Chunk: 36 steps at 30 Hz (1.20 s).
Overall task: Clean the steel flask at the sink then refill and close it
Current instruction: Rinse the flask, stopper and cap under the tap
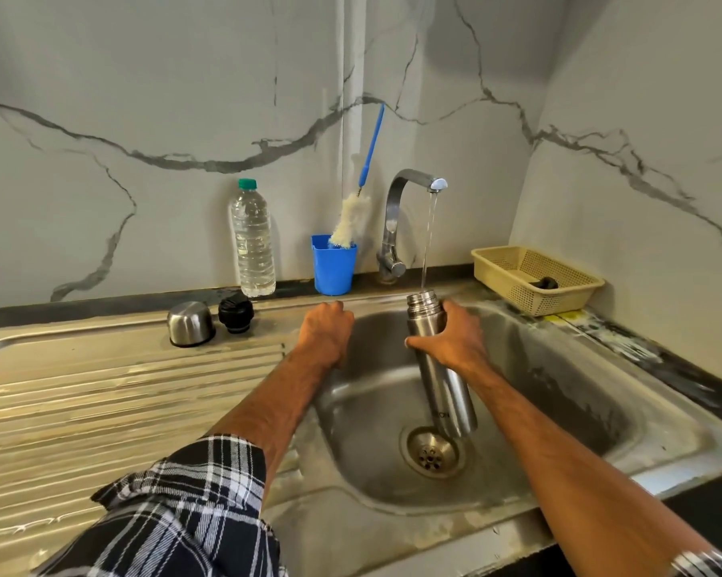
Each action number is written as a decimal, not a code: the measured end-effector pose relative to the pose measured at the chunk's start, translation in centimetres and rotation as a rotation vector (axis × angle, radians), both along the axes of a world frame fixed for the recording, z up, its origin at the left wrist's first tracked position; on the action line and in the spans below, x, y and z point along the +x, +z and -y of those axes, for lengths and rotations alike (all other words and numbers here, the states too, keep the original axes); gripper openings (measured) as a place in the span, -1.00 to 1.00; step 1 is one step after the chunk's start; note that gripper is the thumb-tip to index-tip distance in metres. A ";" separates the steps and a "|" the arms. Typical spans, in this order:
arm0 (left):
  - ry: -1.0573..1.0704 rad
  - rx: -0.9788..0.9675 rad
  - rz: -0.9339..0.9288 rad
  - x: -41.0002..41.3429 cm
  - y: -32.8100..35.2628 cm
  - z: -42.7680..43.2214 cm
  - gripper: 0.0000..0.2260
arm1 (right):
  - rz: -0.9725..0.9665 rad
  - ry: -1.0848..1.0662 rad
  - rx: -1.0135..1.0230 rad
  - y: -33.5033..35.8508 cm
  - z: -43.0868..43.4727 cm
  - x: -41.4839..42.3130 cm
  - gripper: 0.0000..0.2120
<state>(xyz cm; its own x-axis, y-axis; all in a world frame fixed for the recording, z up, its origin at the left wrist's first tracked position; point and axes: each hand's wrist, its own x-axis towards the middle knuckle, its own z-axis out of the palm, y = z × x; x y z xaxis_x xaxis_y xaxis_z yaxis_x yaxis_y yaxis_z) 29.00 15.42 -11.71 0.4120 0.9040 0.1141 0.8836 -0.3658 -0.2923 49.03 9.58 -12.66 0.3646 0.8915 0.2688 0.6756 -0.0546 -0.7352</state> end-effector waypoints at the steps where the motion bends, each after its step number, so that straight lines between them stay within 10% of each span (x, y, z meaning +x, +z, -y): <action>1: -0.003 0.001 -0.001 0.0 0.0 0.0 -0.47 | -0.013 0.007 0.025 0.0 0.0 0.1 -0.31; 36: -0.008 0.005 -0.004 -0.2 0.1 0.0 -0.50 | -0.014 -0.062 0.115 0.3 -0.7 -0.5 -0.31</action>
<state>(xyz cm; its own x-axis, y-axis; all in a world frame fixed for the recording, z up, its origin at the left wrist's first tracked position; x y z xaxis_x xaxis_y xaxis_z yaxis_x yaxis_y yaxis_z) 28.83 15.45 -11.62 0.4200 0.8999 0.1172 0.8794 -0.3716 -0.2976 48.51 10.25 -12.38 0.4227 0.8305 0.3628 0.6632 -0.0106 -0.7483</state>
